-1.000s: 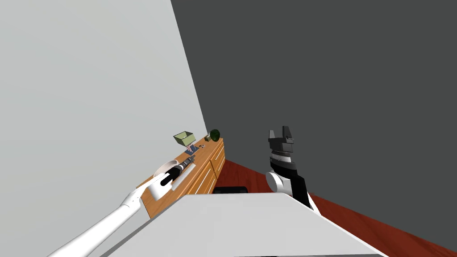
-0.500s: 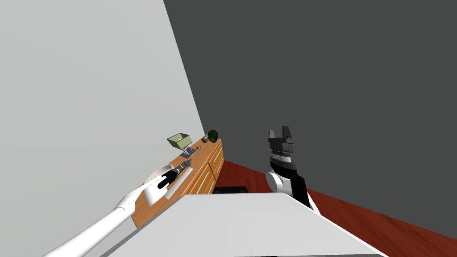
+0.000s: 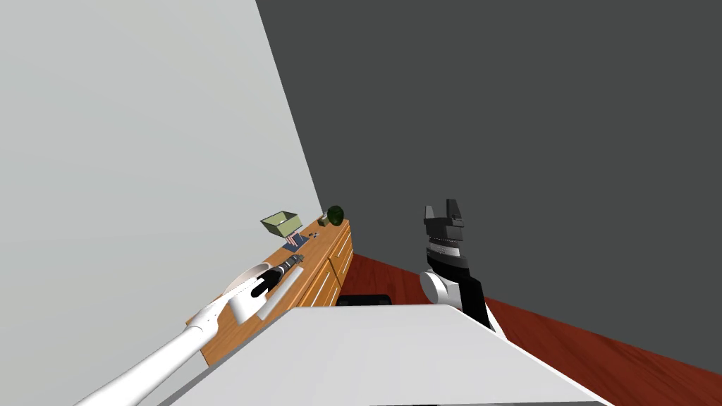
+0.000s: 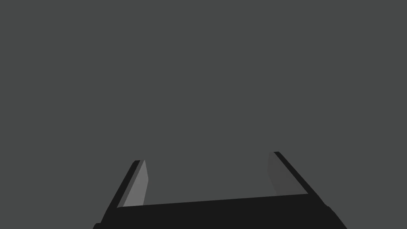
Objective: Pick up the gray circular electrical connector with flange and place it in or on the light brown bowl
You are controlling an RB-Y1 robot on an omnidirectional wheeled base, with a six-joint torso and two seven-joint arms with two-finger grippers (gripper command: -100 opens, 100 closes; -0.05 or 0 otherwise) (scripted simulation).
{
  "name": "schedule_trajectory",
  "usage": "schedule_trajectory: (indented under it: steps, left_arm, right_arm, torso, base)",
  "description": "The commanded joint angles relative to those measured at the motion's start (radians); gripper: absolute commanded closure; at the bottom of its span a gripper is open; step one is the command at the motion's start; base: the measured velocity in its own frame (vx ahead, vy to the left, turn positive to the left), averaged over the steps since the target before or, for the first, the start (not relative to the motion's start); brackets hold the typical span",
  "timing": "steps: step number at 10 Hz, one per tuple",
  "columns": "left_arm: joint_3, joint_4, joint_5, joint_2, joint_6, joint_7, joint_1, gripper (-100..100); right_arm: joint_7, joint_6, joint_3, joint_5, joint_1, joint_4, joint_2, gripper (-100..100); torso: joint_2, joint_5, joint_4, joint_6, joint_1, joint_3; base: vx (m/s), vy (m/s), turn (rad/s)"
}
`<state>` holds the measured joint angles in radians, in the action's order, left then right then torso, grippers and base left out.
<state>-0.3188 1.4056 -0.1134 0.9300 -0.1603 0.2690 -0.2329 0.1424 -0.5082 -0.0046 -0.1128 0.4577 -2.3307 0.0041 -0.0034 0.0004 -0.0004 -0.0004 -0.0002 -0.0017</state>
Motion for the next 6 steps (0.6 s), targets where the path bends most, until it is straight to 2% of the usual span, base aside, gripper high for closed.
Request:
schedule_trajectory:
  steps: [1, 3, 4, 5, 6]
  left_arm:
    - [0.000, 0.000, 0.000, 0.000, 0.000, 0.000, 0.000, 100]
    - [0.000, 0.000, 0.000, 0.000, 0.001, 0.000, 0.000, 100]
    - [0.000, 0.001, 0.000, 0.000, 0.001, 0.000, 0.000, 0]
    - [-0.005, 0.030, 0.005, 0.022, -0.009, 0.012, -0.011, 100]
    - [-0.002, 0.019, 0.003, 0.012, -0.005, 0.005, -0.005, 100]
  right_arm:
    - [0.000, 0.000, 0.000, 0.000, 0.000, 0.000, 0.000, 0]
    - [0.000, 0.000, 0.000, 0.000, 0.000, 0.000, 0.000, 0]
    - [0.000, 0.000, 0.000, 0.000, 0.000, 0.000, 0.000, 0]
    - [0.000, 0.000, 0.000, 0.000, 0.000, 0.000, 0.000, 0]
    - [0.000, 0.000, 0.000, 0.000, 0.000, 0.000, 0.000, 0]
  torso:
    - [0.000, 0.000, 0.000, 0.000, 0.000, 0.000]
    - [0.000, 0.000, 0.000, -0.001, 0.001, 0.000]
    - [0.000, 0.000, 0.000, -0.001, 0.001, 0.000]
    - [0.001, 0.000, 0.000, -0.001, 0.001, 0.000]
    - [0.002, 0.000, 0.000, -0.002, 0.001, 0.001]
  base:
    - [0.002, -0.001, -0.010]
    - [0.000, 0.000, 0.000]
    - [0.000, 0.000, 0.000]
    - [-0.018, -0.009, 0.064]
    - [-0.009, -0.008, 0.013]
